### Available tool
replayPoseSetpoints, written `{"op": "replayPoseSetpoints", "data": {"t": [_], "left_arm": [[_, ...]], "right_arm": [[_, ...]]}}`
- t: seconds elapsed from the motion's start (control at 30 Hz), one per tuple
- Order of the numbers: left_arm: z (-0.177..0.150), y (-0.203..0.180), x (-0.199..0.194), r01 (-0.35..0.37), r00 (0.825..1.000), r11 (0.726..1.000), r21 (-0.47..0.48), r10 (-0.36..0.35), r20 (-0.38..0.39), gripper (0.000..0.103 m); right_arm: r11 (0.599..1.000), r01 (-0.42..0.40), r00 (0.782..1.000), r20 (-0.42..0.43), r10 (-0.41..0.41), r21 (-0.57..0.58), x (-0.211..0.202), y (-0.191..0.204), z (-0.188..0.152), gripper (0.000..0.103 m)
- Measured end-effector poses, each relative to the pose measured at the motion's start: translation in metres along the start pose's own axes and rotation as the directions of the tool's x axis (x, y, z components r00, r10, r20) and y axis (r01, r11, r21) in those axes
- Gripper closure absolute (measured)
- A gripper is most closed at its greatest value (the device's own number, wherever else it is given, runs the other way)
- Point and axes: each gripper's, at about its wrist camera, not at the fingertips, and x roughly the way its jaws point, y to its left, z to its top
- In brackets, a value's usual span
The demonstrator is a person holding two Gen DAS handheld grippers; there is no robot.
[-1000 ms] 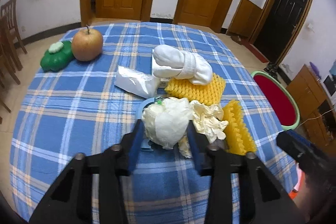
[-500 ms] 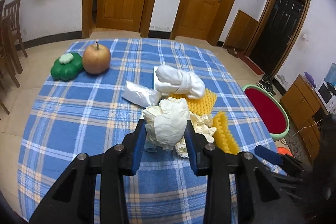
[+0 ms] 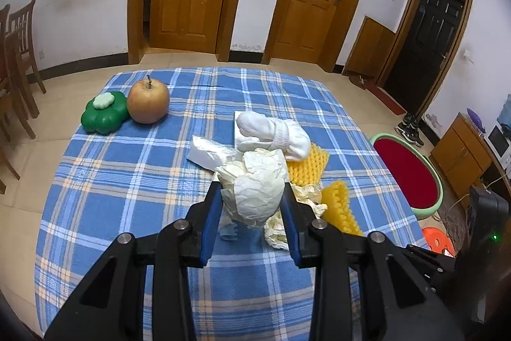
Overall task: Collect trash
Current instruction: 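Grasp the crumpled white paper with the left gripper while the right grasps the yellow corn sponge, then carry paper and corn sponge over the bucket and open both grippers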
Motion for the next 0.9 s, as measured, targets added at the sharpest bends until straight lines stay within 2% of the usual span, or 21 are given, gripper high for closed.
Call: {"op": "replayPoseSetpoints", "data": {"t": [0.07,0.2,0.57,0.9], "left_arm": [[0.001,-0.005,0.001,0.007,1.0,1.0,0.007,-0.007,-0.004,0.067],[0.003,-0.015,0.001,0.018,1.0,1.0,0.023,-0.018,-0.005,0.067],[0.012,-0.056,0.008,0.07,0.998,0.994,0.084,-0.069,-0.011,0.067],[0.016,-0.116,0.028,0.145,0.989,0.97,0.193,-0.14,-0.04,0.067]], "right_arm": [[1.0,-0.004,1.0,0.007,0.004,0.005,-0.004,-0.003,-0.001,0.086],[1.0,-0.004,0.999,0.036,0.003,0.029,-0.016,-0.012,-0.001,0.088],[0.993,0.024,0.991,0.131,-0.038,0.112,-0.056,-0.052,0.004,0.089],[0.972,0.069,0.976,0.189,-0.113,0.226,-0.075,-0.106,0.009,0.089]]}}
